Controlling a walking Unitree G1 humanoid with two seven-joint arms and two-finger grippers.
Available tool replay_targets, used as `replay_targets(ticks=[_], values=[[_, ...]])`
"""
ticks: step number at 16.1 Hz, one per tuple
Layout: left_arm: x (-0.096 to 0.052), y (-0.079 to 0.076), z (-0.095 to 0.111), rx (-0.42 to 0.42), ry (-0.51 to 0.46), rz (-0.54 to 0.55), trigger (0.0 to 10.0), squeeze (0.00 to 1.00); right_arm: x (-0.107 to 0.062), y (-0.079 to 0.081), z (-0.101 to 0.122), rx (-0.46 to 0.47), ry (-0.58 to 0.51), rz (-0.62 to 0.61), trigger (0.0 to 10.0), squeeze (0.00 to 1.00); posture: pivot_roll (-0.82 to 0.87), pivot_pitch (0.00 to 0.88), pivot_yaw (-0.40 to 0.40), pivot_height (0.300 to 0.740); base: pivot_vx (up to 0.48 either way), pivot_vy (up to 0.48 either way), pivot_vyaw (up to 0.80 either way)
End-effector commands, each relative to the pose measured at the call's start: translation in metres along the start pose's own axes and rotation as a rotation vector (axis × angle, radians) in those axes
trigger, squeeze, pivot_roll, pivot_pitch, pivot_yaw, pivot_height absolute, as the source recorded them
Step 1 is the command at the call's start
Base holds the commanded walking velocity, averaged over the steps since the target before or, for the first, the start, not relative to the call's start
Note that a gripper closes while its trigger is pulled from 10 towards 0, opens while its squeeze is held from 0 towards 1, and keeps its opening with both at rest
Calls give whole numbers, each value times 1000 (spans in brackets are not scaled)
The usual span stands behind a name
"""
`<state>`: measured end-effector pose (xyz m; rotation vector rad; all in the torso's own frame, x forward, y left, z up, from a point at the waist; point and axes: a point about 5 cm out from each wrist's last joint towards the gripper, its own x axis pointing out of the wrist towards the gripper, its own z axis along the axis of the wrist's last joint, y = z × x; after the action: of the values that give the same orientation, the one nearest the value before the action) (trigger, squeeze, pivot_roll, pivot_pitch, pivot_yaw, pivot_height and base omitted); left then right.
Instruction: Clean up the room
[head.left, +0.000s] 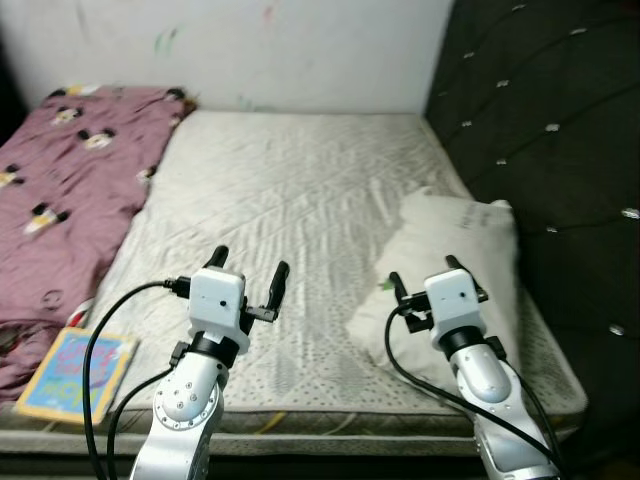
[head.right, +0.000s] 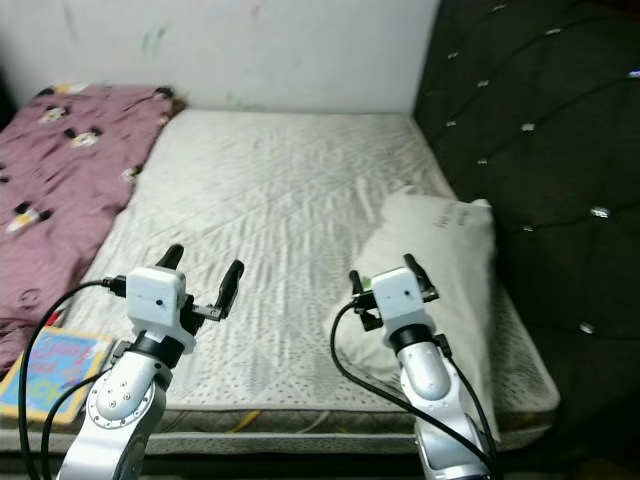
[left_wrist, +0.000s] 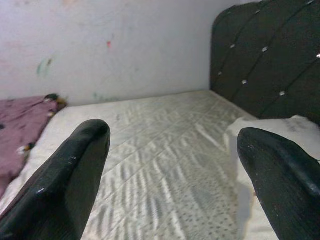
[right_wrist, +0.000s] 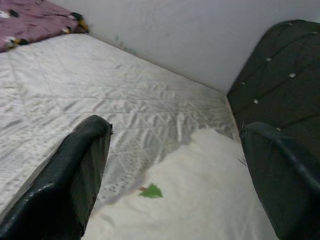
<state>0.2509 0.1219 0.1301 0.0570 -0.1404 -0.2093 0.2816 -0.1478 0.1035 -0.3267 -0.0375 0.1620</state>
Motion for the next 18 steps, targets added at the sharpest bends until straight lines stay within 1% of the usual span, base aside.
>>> replay_targets(ticks=[1, 3, 4, 9, 16, 18], values=[[1, 0, -1, 9, 12, 3, 10000, 0, 1, -1, 3, -11, -10, 3, 10000, 0, 18, 36, -10, 740, 0, 0, 0], [1, -1, -1, 19, 18, -2, 10000, 0, 1, -1, 3, -13, -8, 6, 10000, 0, 16, 35, -10, 740, 0, 0, 0], [1, -1, -1, 19, 19, -3, 10000, 0, 2, -1, 3, -15, -10, 6, 10000, 0, 16, 35, -10, 740, 0, -270, 0], [3, -4, -1, 12, 21, -7, 10000, 0, 2, 0, 4, -13, -13, 6, 10000, 0, 11, 39, -7, 740, 0, -454, 0], [2, -3, -1, 16, 21, -6, 10000, 0, 6, 0, 6, -11, -20, 5, 10000, 0, 24, 34, -7, 740, 0, -470, 0], [1, -4, 0, 18, 16, -12, 10000, 0, 7, 0, 6, -11, -23, 4, 10000, 0, 25, 32, -5, 740, 0, 0, 0]])
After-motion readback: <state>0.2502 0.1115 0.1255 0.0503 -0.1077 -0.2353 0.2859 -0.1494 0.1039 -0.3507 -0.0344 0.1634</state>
